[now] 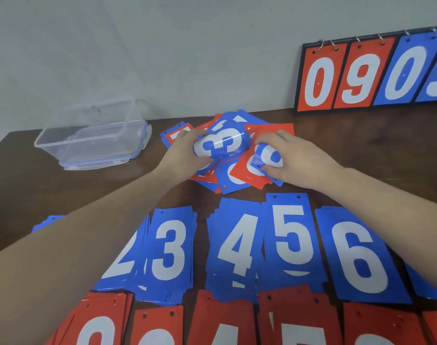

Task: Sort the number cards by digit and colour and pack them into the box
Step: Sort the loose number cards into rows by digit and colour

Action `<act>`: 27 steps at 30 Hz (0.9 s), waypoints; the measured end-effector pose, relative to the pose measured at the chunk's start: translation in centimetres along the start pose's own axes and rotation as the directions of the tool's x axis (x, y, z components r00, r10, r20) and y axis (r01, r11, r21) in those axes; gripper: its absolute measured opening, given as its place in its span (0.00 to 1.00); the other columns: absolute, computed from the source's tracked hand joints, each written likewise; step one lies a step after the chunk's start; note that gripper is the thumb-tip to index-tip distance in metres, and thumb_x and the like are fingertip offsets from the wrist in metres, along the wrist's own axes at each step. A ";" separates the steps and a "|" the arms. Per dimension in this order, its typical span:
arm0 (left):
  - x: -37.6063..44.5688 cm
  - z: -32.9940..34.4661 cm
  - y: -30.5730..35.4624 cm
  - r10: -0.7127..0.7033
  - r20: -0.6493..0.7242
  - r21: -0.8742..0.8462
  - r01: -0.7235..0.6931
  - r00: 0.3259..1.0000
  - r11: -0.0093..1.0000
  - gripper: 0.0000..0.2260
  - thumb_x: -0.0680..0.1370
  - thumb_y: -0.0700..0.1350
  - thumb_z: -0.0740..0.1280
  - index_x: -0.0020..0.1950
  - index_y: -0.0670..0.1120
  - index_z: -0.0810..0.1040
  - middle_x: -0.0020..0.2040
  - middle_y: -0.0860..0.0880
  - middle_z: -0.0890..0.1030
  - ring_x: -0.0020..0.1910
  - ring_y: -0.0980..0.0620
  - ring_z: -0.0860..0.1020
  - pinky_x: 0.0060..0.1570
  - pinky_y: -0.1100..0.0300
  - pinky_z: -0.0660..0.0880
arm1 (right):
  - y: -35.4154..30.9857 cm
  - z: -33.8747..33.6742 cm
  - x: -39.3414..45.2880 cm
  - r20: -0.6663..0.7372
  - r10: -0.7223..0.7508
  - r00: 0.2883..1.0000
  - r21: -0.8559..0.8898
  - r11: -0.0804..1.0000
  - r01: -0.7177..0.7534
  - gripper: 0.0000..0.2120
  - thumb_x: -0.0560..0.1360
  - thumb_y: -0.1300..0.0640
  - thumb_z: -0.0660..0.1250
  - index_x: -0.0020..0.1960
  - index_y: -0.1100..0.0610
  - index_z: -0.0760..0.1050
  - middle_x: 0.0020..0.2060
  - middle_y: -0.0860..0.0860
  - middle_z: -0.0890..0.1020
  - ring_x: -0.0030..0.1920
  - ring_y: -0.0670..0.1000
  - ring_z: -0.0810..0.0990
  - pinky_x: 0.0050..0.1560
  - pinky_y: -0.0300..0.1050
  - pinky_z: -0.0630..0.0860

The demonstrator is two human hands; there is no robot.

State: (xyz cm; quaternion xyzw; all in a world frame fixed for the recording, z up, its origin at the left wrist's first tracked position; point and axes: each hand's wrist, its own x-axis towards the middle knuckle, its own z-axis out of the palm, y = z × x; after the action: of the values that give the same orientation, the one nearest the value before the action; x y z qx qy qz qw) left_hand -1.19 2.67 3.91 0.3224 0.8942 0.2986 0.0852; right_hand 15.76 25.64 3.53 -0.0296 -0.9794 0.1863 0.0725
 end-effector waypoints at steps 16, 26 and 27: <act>-9.0 -3.4 1.0 -0.248 0.019 -0.576 0.214 0.968 0.789 0.06 0.79 0.46 0.72 0.45 0.49 0.75 0.45 0.48 0.80 0.42 0.58 0.78 0.37 0.65 0.71 | -4.8 -5.2 -2.1 -0.110 0.351 0.930 0.575 0.786 -0.229 0.20 0.83 0.44 0.62 0.52 0.62 0.78 0.54 0.57 0.81 0.53 0.55 0.80 0.55 0.54 0.76; -15.7 -5.6 1.1 -0.322 0.061 -0.890 0.198 0.945 0.411 0.04 0.80 0.45 0.69 0.54 0.49 0.81 0.54 0.46 0.86 0.52 0.46 0.85 0.45 0.53 0.82 | -9.5 -2.9 -6.1 0.032 0.463 0.886 0.766 0.557 -0.319 0.10 0.84 0.50 0.62 0.57 0.53 0.79 0.52 0.52 0.86 0.52 0.56 0.85 0.57 0.60 0.81; -16.4 -5.8 0.9 -0.340 0.071 -0.909 0.201 0.938 0.366 0.05 0.81 0.46 0.68 0.56 0.51 0.82 0.55 0.47 0.86 0.53 0.47 0.85 0.47 0.51 0.82 | -10.0 -2.5 -6.4 0.036 0.463 0.885 0.779 0.542 -0.316 0.09 0.83 0.50 0.62 0.56 0.52 0.79 0.52 0.51 0.86 0.51 0.56 0.86 0.56 0.61 0.82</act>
State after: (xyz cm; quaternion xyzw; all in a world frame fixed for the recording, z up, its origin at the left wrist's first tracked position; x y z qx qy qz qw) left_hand 10.04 -9.85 8.43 0.0537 0.6345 0.7343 0.2352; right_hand 22.16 16.70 8.67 -0.2298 -0.7640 0.5909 0.1199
